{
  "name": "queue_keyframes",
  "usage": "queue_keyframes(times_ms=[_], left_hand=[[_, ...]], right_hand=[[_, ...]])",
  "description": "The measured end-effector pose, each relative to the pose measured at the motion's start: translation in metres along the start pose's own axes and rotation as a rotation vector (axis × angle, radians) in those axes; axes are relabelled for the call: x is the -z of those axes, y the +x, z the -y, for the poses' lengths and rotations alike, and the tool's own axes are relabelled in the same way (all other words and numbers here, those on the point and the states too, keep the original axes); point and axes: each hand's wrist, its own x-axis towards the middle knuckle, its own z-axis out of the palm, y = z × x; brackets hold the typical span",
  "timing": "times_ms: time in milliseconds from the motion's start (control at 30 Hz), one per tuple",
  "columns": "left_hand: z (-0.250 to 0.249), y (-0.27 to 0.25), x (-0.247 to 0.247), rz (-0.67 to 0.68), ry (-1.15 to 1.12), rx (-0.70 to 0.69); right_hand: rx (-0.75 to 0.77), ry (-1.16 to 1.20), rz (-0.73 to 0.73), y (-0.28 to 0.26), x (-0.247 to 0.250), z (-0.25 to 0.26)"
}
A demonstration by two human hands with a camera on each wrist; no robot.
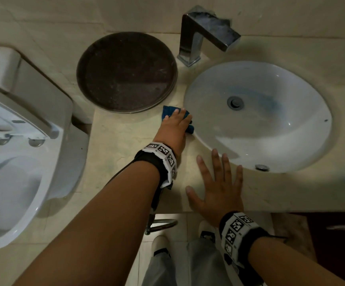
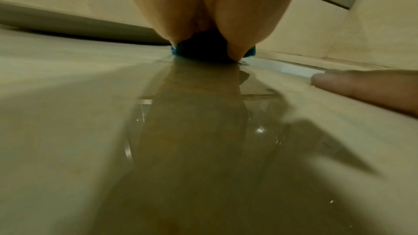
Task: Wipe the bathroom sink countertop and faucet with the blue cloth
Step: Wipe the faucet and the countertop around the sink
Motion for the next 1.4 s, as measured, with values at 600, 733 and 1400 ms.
queue_keyframes(times_ms=[600,733,1400], left_hand=[[-0.010,-0.003,-0.008,0.173,0.036,-0.130],[0.001,-0.022,0.002,0.052,-0.053,-0.114],[0.063,-0.078,0.013,-0.121,0.075,0.379]], right_hand=[[-0.006,-0.027,-0.004,0.000,-0.003,-0.001],[-0.019,-0.032,-0.005,0.000,-0.003,0.000],[-0.014,0.000,0.016,-0.002,0.003,0.000]])
